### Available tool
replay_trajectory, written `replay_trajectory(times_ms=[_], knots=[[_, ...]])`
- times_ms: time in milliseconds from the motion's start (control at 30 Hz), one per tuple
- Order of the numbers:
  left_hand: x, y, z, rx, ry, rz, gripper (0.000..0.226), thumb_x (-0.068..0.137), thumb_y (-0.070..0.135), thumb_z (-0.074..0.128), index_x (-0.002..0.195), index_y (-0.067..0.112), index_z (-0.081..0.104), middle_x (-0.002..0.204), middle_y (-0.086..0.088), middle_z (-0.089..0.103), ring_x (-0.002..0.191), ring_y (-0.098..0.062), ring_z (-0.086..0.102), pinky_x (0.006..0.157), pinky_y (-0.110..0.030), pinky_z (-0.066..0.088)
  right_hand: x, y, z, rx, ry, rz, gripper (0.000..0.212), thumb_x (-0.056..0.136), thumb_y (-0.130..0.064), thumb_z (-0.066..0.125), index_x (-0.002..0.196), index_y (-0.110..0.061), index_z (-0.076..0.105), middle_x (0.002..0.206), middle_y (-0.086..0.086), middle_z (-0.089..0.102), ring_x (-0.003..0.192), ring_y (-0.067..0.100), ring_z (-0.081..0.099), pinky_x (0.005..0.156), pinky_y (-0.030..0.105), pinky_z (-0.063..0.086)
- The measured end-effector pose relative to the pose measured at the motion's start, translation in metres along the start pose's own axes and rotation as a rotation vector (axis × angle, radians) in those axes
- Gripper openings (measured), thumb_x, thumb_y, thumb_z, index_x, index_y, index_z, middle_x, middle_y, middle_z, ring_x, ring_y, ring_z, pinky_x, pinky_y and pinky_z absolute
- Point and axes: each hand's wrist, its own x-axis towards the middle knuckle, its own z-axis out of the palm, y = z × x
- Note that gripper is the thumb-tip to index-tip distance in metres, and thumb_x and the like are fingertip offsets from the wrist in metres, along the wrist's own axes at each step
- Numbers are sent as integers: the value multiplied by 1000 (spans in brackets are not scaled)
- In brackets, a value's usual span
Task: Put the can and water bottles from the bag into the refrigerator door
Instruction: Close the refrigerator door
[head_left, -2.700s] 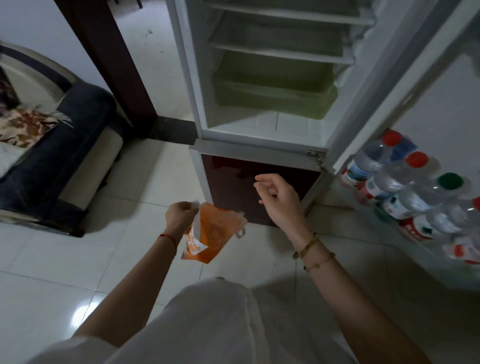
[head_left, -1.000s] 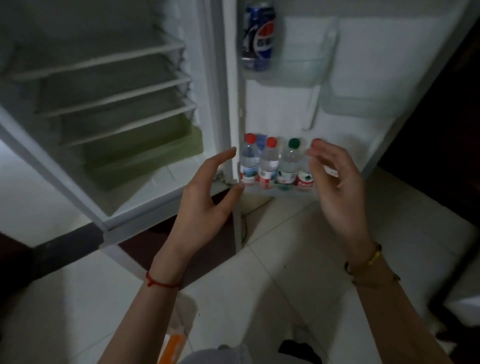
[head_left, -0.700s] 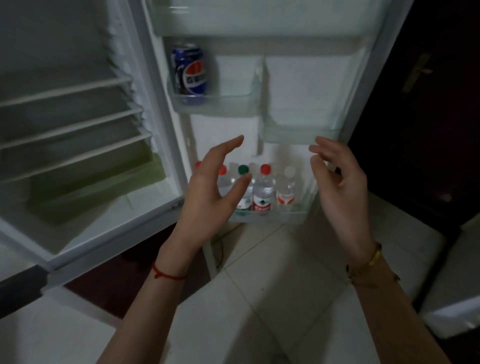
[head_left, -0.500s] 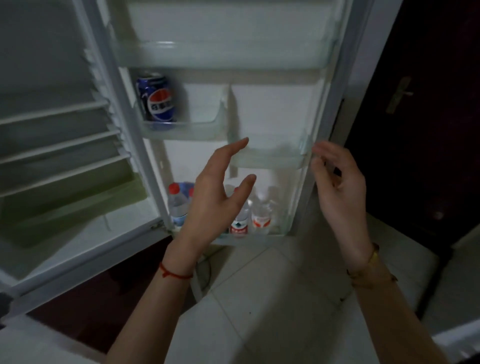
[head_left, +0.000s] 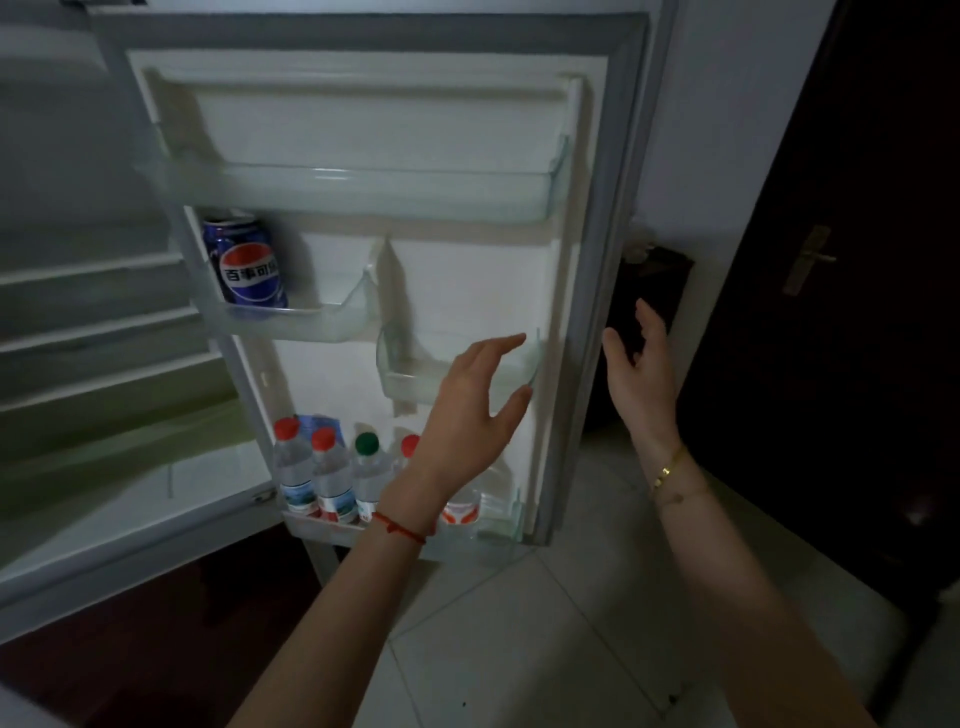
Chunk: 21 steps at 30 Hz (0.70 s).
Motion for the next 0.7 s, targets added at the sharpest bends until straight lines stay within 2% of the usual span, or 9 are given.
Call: replay_trajectory(times_ms=[67,133,267,367,467,567,700], knots=[[4,-3,12,25,-27,-37,48,92,23,61,138,12,52,135,-7,58,127,-24,53,109,-33,40,16,7,1,12,-50,60,59,98,-34,49,151,-23,26,157,-1,30,145,16,28,115,28,25],[5,-7,21,48,-67,-79,49,91,23,61,137,12,53,135,-7,59,127,-24,53,109,-29,38,29,14,4,31,-98,106,59,99,-33,46,153,-22,23,159,-1,27,145,16,27,108,21,22],[7,-10,28,107,-90,-116,47,91,21,63,137,13,54,134,-6,60,127,-22,52,106,-19,33,44,23,13,122,-175,157,56,101,-33,42,153,-22,22,157,-1,30,142,17,32,104,21,25],[7,-11,28,112,-81,-117,46,91,21,64,135,13,56,133,-4,61,125,-21,53,105,-19,34,46,26,18,173,-175,180,51,102,-33,40,151,-23,29,149,0,42,130,15,43,100,25,32],[5,-11,27,116,-62,-107,43,91,21,63,133,14,58,131,-4,63,123,-21,54,105,-23,37,46,27,20,192,-152,175,48,102,-30,41,148,-21,33,141,1,49,122,13,47,99,26,34],[1,-7,26,123,-11,-98,40,91,20,64,130,15,60,127,-2,65,119,-20,55,101,-20,35,40,26,19,203,-141,168,47,102,-29,42,147,-19,34,138,2,50,118,12,48,98,26,36],[-6,0,22,108,77,-82,36,90,18,66,125,16,64,118,1,68,111,-17,59,97,-21,40,24,21,13,207,-149,138,45,102,-28,41,146,-18,34,123,-7,49,108,6,48,88,15,37]])
